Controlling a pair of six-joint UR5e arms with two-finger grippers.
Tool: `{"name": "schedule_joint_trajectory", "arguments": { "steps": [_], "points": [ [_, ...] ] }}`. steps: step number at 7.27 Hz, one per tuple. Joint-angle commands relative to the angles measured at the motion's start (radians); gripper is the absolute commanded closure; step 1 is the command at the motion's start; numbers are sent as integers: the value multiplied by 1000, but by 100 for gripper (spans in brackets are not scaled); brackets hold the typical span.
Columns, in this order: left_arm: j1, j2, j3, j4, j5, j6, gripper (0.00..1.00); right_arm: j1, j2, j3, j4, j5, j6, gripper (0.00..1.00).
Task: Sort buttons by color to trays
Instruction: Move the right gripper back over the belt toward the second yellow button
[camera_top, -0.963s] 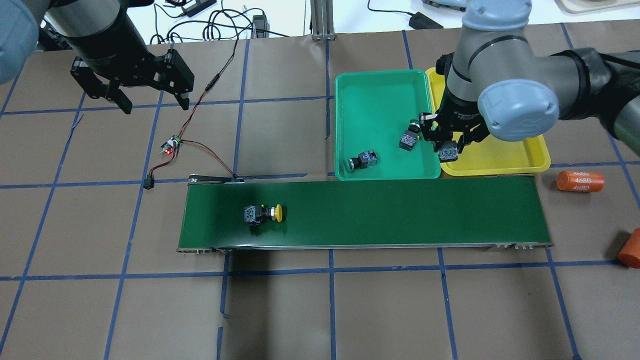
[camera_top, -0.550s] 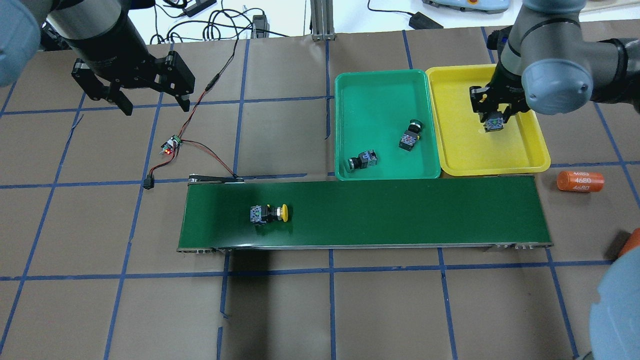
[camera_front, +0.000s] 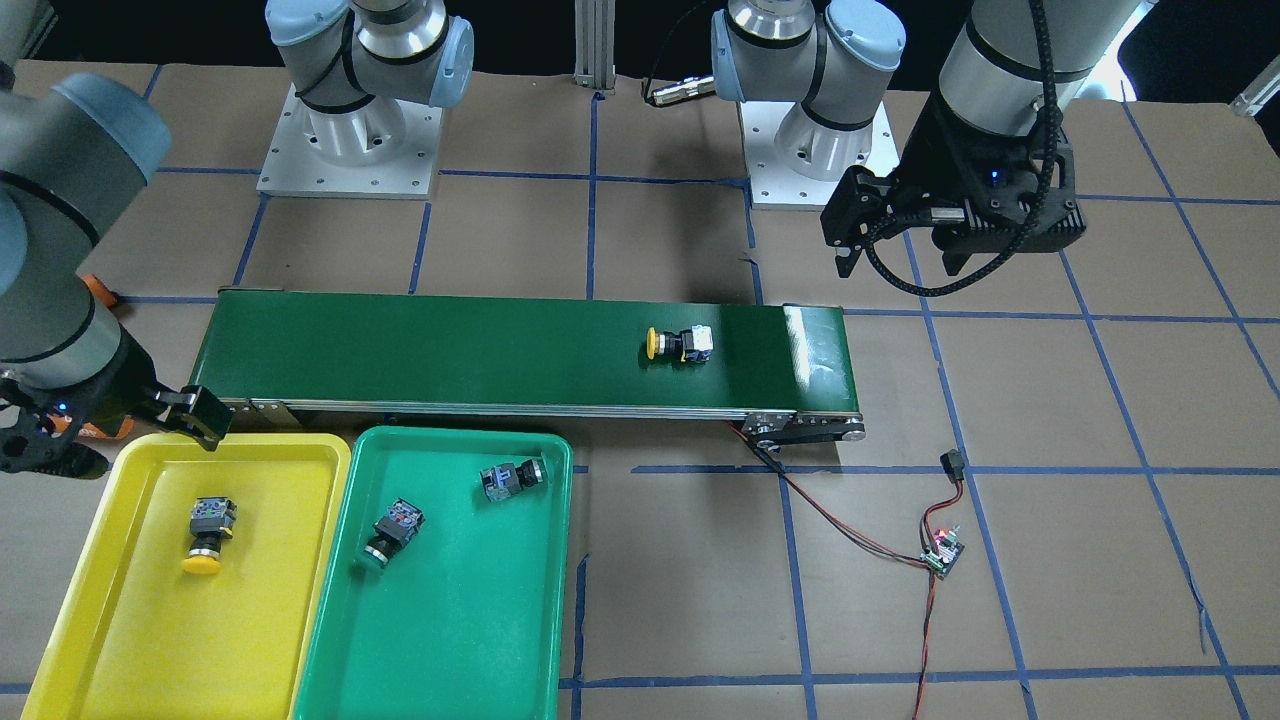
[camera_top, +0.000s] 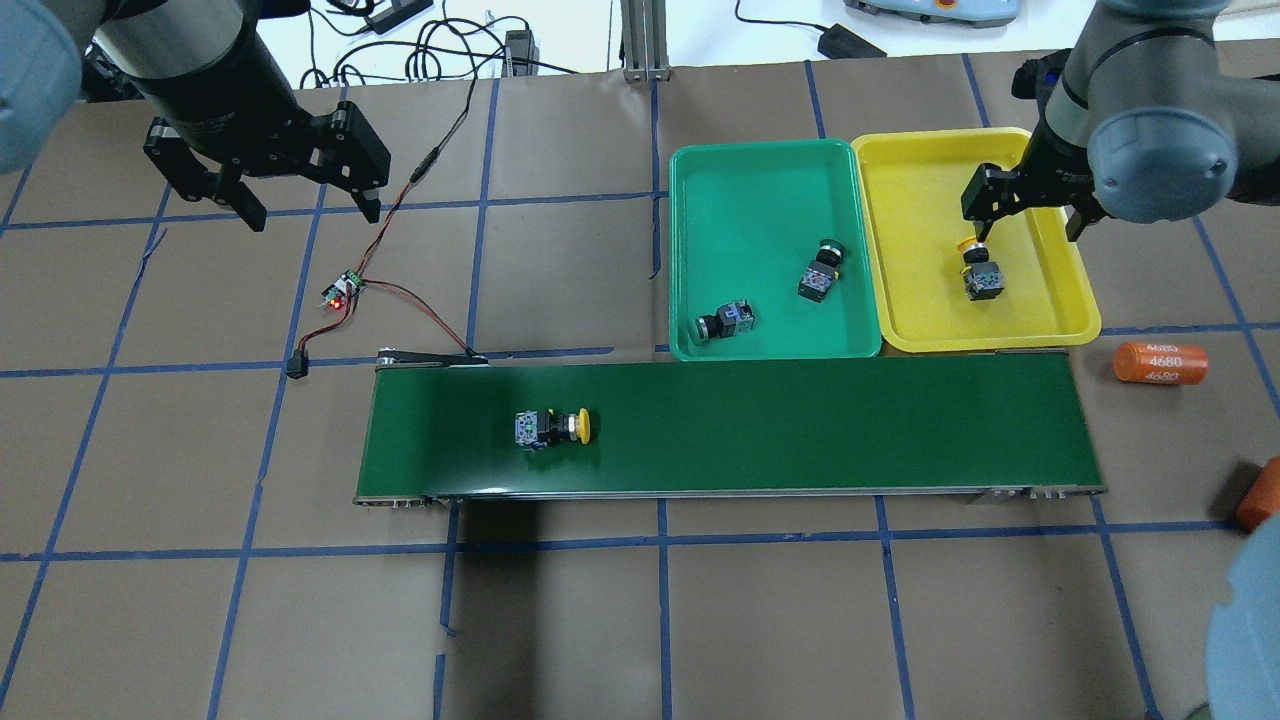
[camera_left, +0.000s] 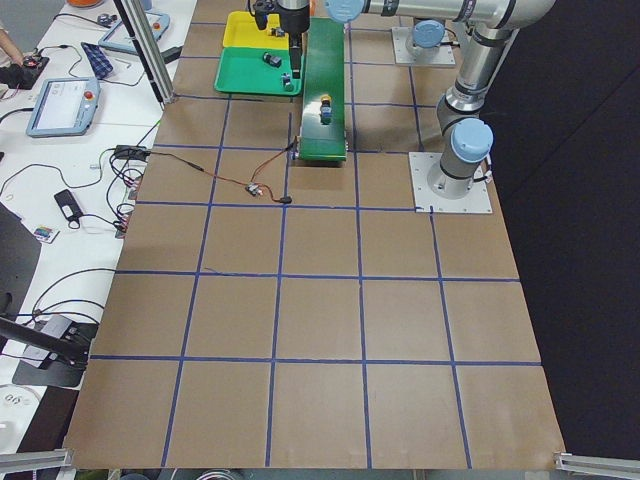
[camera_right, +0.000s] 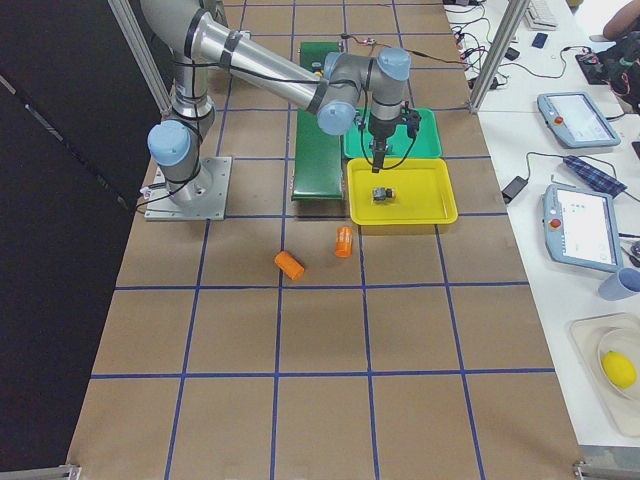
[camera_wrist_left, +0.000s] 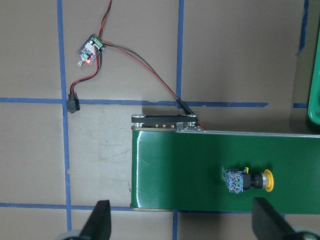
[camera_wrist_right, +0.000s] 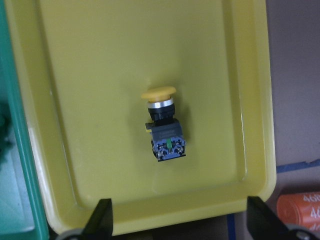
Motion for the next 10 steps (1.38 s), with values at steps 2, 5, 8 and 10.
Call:
{"name": "schedule_joint_trajectory", "arguments": {
  "steps": [2, 5, 8, 10],
  "points": [
    [-1, 1, 2, 0, -1, -2, 0, 37, -197, 27, 257, 9, 35, 0],
    [0, 0, 2, 0, 0, -2, 0, 56, -212, 87, 226, 14, 46, 0],
    [-1, 0, 2, 0, -1, -5, 0, 56, -238, 94, 226, 31, 46, 0],
    [0, 0, 2, 0, -1, -2, 0, 56, -231, 88, 240, 49, 46, 0]
  ]
}}
